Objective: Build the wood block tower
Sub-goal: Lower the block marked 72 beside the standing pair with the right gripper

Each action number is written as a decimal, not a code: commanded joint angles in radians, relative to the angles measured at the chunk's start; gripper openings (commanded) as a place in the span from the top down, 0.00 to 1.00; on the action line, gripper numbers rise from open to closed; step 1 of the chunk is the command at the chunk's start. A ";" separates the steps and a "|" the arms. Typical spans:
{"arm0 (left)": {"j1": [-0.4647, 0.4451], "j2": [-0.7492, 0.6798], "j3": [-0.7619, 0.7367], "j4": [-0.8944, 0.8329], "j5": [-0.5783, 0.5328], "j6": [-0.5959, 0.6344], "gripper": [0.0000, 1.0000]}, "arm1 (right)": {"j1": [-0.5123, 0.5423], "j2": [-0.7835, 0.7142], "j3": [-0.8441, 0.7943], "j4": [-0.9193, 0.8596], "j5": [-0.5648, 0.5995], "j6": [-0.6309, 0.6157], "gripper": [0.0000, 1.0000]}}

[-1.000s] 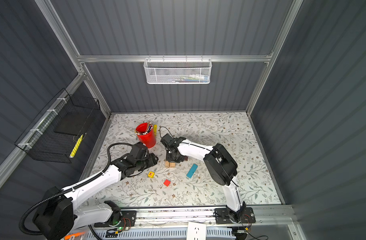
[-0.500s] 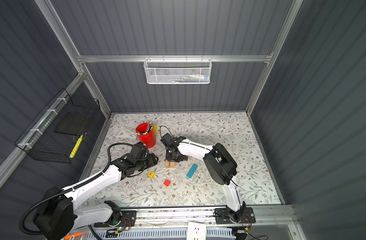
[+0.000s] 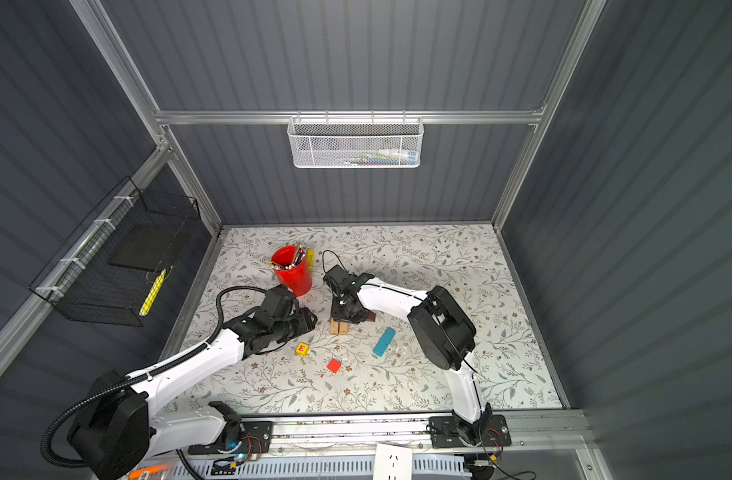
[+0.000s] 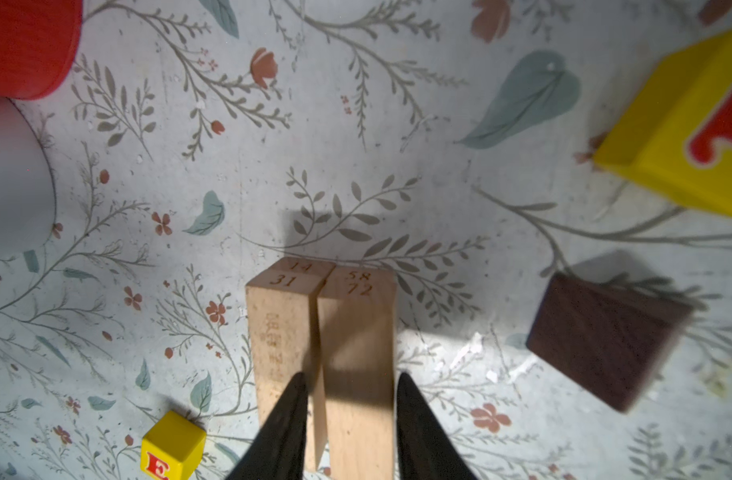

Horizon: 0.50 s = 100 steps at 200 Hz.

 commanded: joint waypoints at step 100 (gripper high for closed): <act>0.004 0.165 0.019 0.181 0.171 0.034 0.45 | -0.106 -0.164 -0.299 0.343 -0.237 0.027 0.68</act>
